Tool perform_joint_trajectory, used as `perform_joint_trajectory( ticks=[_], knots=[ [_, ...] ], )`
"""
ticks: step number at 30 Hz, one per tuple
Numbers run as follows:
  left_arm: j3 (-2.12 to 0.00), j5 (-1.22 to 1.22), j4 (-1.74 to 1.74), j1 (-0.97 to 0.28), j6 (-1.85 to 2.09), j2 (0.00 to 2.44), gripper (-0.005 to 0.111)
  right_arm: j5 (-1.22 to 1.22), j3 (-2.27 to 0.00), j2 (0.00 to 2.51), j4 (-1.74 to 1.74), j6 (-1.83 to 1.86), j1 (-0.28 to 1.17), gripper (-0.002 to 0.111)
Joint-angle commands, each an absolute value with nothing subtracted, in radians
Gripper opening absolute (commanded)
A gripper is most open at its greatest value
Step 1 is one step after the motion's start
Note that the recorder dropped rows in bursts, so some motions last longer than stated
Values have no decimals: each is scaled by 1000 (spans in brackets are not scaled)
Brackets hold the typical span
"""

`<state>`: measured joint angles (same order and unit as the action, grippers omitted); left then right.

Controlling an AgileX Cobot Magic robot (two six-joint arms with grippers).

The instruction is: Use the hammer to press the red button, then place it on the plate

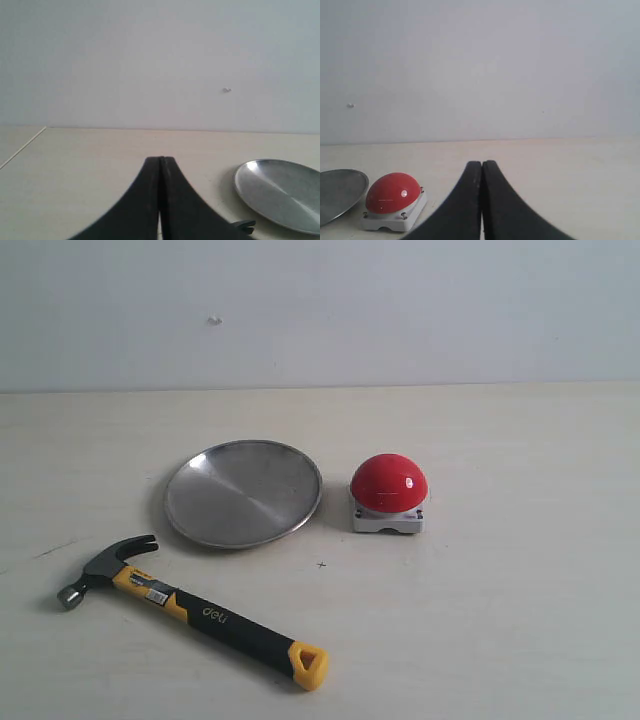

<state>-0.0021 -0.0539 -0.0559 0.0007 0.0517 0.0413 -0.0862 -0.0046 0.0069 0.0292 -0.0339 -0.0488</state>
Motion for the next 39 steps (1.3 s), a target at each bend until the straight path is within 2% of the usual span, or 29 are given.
perform_joint_trajectory(
  ticks=[1, 23, 29, 33, 39],
  knots=[
    [0, -50, -52, 3, 48, 35, 0, -81, 0, 0, 29, -28, -54, 0],
    [0, -50, -58, 3, 46, 35, 0, -81, 0, 0, 29, -28, -54, 0],
    [0, -48, -102, 3, -105, 35, 0, -81, 0, 0, 29, -28, -54, 0],
    [0, -82, -283, 3, -386, 35, 0, -81, 0, 0, 29, -28, -54, 0],
    [0, -94, -249, 3, -398, 35, 0, -81, 0, 0, 29, -28, -54, 0]
  ],
)
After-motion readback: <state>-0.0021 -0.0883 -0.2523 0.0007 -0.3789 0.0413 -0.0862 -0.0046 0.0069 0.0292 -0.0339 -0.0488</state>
